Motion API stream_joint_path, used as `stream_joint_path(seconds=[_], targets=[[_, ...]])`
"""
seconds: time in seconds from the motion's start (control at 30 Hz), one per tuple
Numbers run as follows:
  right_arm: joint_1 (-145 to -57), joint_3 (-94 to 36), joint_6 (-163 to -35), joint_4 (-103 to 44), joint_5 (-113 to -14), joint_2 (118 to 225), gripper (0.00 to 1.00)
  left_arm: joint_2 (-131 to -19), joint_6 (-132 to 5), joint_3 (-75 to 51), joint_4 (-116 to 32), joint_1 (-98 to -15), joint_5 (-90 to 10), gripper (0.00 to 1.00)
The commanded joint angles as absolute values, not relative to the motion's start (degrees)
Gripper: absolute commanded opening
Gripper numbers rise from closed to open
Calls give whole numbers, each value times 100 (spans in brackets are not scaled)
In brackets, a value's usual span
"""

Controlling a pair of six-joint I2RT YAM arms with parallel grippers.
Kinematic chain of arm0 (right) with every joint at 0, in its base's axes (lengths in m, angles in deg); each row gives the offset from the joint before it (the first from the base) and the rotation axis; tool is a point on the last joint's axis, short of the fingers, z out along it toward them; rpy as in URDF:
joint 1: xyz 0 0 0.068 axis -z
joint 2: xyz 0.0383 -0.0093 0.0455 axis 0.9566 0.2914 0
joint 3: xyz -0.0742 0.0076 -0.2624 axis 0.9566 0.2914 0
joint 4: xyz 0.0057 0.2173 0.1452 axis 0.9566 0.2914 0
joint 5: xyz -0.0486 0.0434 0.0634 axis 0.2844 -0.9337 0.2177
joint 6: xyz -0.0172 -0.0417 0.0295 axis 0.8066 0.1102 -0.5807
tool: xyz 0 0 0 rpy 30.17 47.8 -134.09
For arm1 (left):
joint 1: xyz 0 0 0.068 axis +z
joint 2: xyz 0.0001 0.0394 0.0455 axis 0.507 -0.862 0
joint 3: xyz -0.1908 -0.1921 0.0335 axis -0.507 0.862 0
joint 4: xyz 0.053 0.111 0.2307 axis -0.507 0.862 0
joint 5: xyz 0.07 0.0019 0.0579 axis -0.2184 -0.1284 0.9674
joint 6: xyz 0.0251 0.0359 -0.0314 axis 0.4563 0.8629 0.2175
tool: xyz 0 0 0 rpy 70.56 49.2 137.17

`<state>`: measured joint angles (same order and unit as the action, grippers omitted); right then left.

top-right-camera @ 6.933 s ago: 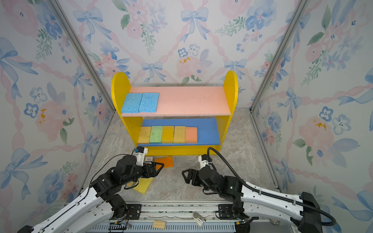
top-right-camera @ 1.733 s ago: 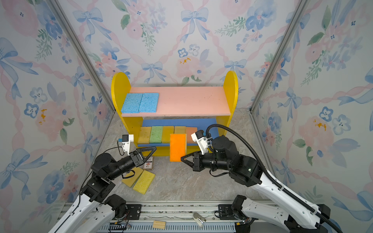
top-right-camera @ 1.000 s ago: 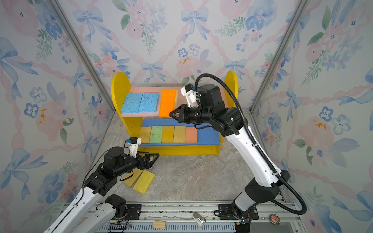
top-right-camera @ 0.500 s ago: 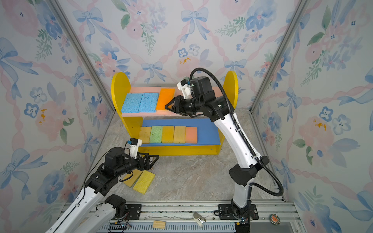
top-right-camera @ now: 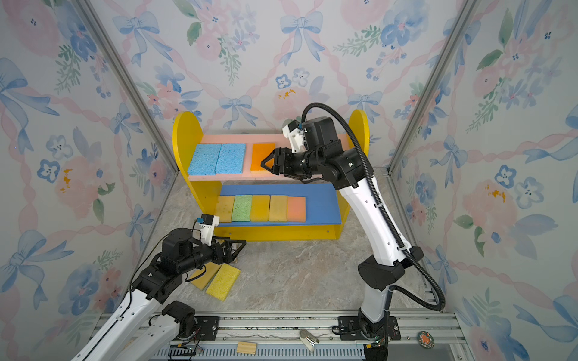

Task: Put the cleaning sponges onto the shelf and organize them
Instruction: 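Lower the orange sponge onto the pink top board beside the blue sponges and release, then open the right gripper and draw it back from the orange sponge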

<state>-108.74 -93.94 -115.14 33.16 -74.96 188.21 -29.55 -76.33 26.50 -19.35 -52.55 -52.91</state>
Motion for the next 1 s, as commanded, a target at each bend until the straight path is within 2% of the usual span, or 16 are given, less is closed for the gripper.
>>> stream_joint_path(seconds=[0.0,0.13,0.33,0.7,0.97], targets=[[-10953,-9654,-11192,4233,-6890,18806,67,-2865,-7539,2704,-1882,-5212,-5333,98],[-11044,-9840,-10957,4392,-6432,18923,70,-2838,-7543,2712,-1889,-5195,-5324,98],[-10937,-9903,-11091,3830,-6914,19180,70,-2817,-7553,2724,-1882,-5200,-5298,98],[-10915,-10045,-11455,3249,-7250,19645,42,-2792,-7568,2730,-1883,-5199,-5271,98],[-10973,-10041,-11511,3194,-7287,19697,36,-2775,-7571,2734,-1888,-5196,-5289,98]])
